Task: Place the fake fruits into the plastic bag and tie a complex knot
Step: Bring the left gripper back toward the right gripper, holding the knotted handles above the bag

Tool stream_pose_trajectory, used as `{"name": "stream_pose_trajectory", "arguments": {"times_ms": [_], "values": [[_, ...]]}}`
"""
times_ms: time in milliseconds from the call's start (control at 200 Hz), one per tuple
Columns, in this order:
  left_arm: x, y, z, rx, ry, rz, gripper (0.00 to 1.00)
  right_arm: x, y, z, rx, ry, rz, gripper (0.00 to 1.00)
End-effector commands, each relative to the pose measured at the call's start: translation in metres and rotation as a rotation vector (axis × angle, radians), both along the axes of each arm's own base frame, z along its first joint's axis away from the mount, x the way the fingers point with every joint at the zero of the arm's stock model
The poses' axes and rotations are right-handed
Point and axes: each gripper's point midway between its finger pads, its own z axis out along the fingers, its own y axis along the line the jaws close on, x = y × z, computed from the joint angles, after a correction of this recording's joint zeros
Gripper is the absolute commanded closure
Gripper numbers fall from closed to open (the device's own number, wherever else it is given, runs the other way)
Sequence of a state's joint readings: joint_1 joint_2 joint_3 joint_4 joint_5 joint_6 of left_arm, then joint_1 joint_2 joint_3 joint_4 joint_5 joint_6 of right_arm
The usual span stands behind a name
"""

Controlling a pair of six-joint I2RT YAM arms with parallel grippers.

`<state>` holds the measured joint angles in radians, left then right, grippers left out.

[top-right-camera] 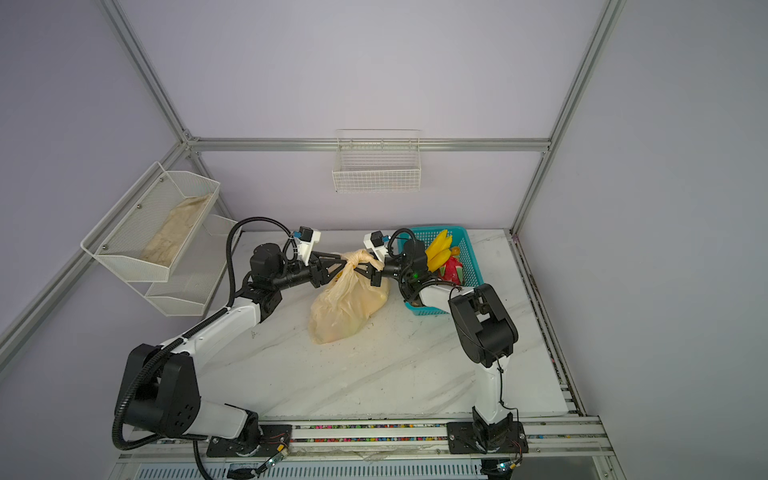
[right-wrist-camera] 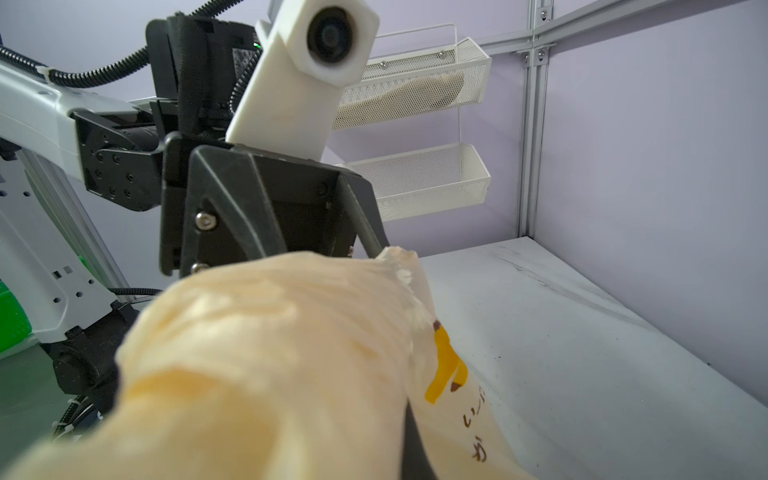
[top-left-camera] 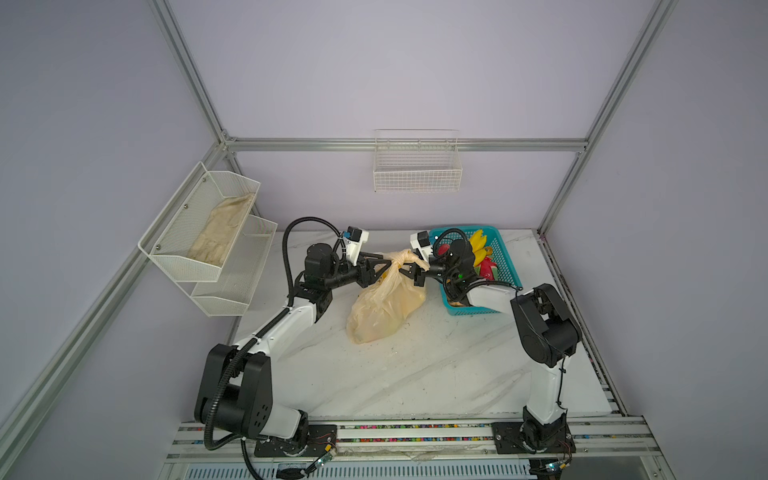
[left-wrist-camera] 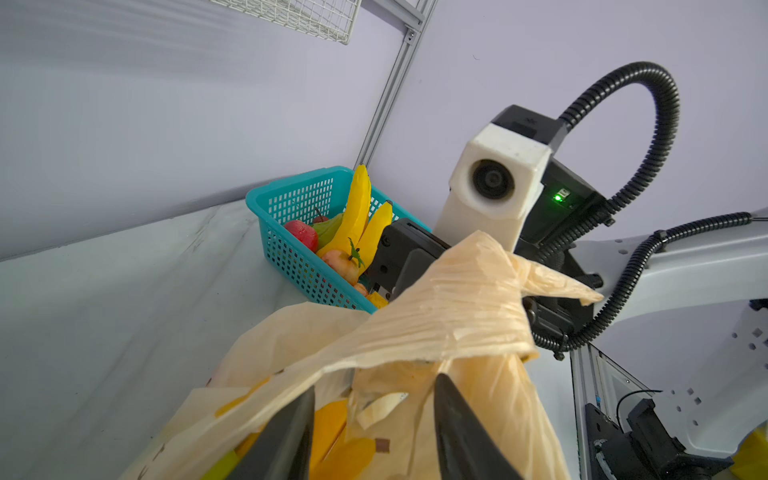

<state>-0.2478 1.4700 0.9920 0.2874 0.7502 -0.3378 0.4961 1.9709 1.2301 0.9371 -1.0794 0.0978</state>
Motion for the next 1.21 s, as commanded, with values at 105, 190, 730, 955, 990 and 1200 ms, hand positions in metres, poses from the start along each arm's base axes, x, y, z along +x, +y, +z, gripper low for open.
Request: {"name": "stream_pose_trajectory", "arguments": {"times_ms": [105,190,730,955,990,1200], "values": [[0.017,-0.005,0.049,-0.055,-0.068,-0.022,0.55,-0.009,0.002,0.023,0.019,-0.075,0.010,1.00],[0.021,-0.007,0.048,-0.058,-0.060,-0.026,0.54,-0.009,0.002,0.023,0.018,-0.077,0.011,1.00],[0.020,-0.023,0.032,-0.061,-0.014,-0.138,0.73,-0.005,0.004,0.021,0.001,-0.080,-0.003,1.00],[0.017,-0.024,0.034,-0.062,-0.024,-0.148,1.00,-0.003,0.004,0.018,-0.008,-0.081,-0.016,1.00],[0.016,-0.023,0.035,-0.061,-0.029,-0.142,1.00,-0.003,0.004,0.018,-0.009,-0.080,-0.018,1.00],[0.013,-0.013,0.043,-0.049,-0.087,-0.075,1.00,-0.001,0.002,0.016,-0.014,-0.081,-0.038,1.00]]}}
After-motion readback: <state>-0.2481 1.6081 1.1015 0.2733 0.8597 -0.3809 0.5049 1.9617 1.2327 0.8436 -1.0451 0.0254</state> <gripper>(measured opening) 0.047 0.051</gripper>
